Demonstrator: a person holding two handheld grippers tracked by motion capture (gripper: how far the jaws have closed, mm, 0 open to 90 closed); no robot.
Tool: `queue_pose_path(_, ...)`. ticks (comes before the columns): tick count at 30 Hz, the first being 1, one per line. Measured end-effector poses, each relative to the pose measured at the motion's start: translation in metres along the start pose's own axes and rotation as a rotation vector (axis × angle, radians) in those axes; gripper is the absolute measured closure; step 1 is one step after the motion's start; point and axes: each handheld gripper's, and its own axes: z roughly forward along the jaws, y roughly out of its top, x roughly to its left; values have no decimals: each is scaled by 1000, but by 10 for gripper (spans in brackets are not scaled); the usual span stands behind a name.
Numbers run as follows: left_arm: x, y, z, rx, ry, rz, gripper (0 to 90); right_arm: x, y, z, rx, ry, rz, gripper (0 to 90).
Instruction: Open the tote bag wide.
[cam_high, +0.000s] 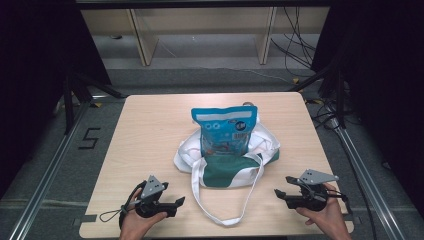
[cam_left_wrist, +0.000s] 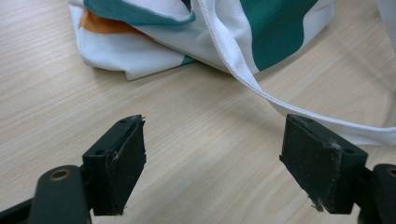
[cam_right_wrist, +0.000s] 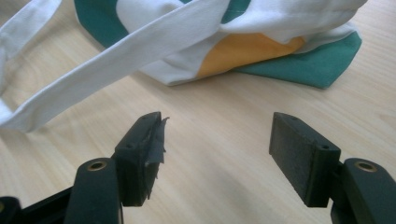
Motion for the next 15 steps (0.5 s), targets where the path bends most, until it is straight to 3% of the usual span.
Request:
queue_pose_path(1, 0, 0, 0, 2, 0, 16, 211, -1, -1, 0, -5, 9, -26, 357)
queue_pose_path(2, 0, 0, -1, 21, -1, 13, 210, 2, -2, -1, 6, 15, 2, 356)
queue_pose_path(3, -2, 0, -1, 7, 1, 7, 210, 1, -2, -1, -7, 10, -27, 355)
queue_pose_path(4, -2, 0, -1, 7, 1, 7, 210, 1, -2, -1, -7, 10, -27, 355)
queue_pose_path(5, -1, -1, -2, 20, 0, 28, 210, 3, -6, -3, -5, 21, -18, 354)
queue_pose_path(6, -4, -2, 0, 1, -1, 0, 210, 3, -6, -3, -5, 21, -18, 354)
queue_pose_path(7, -5, -2, -1, 9, -5, 10, 210, 4, -10, -4, 2, 45, 25, 354)
queue_pose_path(10, -8, -3, -1, 9, -1, 10, 210, 4, -15, -6, 10, 50, 34, 352)
queue_pose_path(13, -13, -5, 1, 30, -18, 40, 208, 9, -23, -10, 31, 56, 55, 334)
queue_pose_path(15, -17, -6, 4, 32, -21, 50, 203, 10, -27, -11, 30, 57, 41, 335)
